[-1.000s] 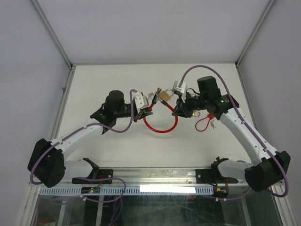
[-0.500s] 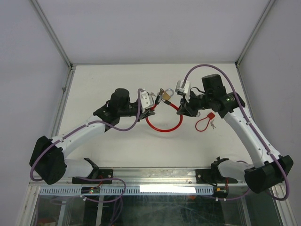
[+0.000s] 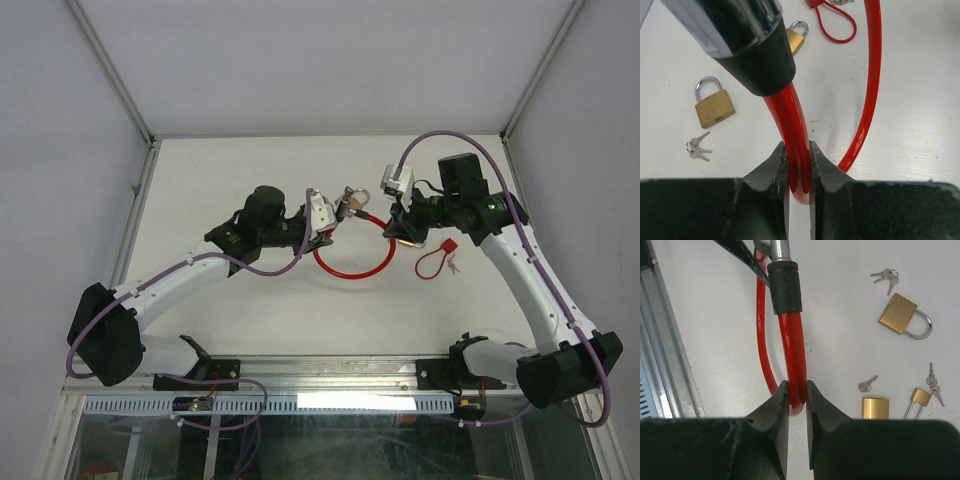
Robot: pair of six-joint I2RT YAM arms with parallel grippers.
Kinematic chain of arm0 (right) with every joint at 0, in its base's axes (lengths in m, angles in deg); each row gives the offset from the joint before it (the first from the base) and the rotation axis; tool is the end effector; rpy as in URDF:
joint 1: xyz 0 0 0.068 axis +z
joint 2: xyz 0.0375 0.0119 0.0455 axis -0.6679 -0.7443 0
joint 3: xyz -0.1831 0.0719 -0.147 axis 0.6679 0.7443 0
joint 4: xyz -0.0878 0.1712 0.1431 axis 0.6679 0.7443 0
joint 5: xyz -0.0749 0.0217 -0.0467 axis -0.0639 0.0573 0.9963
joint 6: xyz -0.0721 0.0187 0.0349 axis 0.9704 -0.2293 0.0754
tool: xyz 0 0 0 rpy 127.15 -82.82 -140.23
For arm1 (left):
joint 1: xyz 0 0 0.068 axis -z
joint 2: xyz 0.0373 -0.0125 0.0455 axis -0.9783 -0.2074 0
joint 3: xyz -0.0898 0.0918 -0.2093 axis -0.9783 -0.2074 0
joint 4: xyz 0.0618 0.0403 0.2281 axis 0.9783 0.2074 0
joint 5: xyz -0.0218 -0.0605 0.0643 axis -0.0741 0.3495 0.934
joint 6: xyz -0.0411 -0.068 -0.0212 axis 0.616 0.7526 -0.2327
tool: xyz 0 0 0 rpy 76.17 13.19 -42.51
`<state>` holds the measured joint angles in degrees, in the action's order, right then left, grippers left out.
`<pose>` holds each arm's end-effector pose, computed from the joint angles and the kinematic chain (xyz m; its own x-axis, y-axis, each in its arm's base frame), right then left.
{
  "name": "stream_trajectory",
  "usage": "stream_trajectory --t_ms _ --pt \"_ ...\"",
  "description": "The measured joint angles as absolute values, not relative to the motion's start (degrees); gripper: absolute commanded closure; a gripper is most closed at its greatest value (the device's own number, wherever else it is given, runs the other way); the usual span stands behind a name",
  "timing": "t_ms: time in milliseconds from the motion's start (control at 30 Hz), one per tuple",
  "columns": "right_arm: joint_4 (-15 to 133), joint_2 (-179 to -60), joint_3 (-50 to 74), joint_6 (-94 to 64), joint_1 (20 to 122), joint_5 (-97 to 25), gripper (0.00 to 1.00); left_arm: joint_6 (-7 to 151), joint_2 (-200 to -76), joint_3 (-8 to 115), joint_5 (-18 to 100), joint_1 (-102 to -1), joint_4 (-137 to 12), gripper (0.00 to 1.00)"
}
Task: Lock with the key
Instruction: Lock the lock.
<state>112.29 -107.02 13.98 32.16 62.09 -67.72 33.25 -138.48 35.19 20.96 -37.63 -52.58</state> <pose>0.2046 0.1235 0.3163 -0.1080 -0.5731 -0.8123 -0.9582 0.2779 -0.0687 0.2136 -0.2264 0.2475 0.0645 0.4696 -0.8805 0.9597 0.2125 0.1837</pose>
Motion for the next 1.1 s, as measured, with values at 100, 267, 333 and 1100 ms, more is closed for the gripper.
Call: stream_trajectory --t_ms 100,267,333,1100 --pt "111.4 -107.9 14.0 32.2 61.6 -67.8 1.00 32.6 -139.1 36.2 21.7 -37.4 -51.4 1.00" --pt "108.2 -109.2 14.9 32.3 60.5 -68.4 1.00 32.0 -141.5 38.3 23.9 -37.2 -49.6 1.00" --pt "107.5 -109.5 15.6 32.3 60.3 -68.4 1.00 31.7 -142.8 39.5 24.8 -37.0 -48.6 1.00" --pt "109.8 -112.1 14.9 40.5 58.7 -69.1 1.00 29.1 -148.4 44.5 27.2 -34.4 -42.1 1.00"
